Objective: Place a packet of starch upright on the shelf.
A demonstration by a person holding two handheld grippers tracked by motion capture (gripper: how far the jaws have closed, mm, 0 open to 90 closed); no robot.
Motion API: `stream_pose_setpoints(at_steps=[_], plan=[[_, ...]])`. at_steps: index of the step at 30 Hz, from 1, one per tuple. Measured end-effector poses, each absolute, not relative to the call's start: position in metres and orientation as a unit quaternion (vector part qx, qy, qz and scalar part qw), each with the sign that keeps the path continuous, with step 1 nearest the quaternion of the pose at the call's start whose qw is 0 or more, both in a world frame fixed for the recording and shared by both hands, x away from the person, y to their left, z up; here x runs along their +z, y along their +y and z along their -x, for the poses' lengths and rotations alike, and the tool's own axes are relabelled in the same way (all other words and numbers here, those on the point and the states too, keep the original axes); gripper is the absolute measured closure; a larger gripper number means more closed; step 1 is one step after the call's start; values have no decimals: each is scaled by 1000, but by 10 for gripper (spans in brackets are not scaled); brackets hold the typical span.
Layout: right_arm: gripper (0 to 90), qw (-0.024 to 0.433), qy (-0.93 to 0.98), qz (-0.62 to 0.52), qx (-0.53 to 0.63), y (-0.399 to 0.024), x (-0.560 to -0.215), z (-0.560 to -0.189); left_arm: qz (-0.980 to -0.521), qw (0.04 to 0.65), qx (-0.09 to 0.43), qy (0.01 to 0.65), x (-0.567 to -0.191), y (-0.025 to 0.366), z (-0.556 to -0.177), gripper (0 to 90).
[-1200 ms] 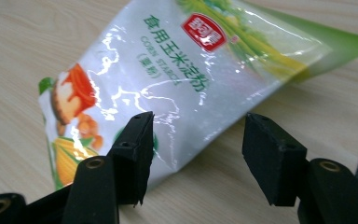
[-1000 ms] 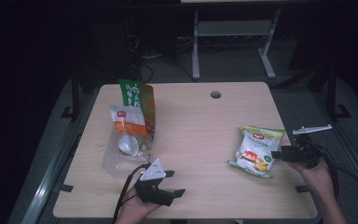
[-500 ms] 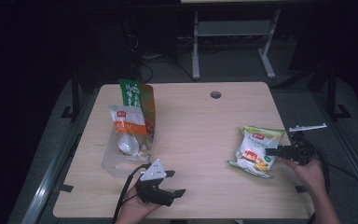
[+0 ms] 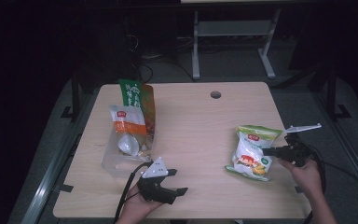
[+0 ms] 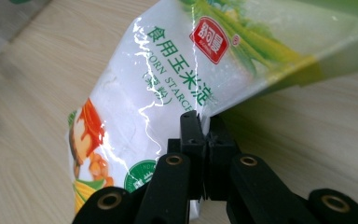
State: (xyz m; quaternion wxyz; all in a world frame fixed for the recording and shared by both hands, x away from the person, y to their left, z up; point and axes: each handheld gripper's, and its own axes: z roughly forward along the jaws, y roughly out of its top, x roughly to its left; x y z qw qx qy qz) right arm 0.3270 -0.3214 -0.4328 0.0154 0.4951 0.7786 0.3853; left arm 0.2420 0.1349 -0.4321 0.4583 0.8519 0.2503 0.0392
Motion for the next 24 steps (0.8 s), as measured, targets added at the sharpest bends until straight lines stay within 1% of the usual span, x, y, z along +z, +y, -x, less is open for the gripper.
stream_pose_setpoints(at_steps=[11,15,24], plan=[[883,35,785,-451,424,-301,-408,-317,-851,466,29,239,-427,107,-252,261],[885,31,790,-429,438,-294,-400,-314,-853,467,25,232,-425,98,-254,261],[890,41,807,-382,448,-267,-380,-312,-853,469,23,229,-421,91,-257,261]])
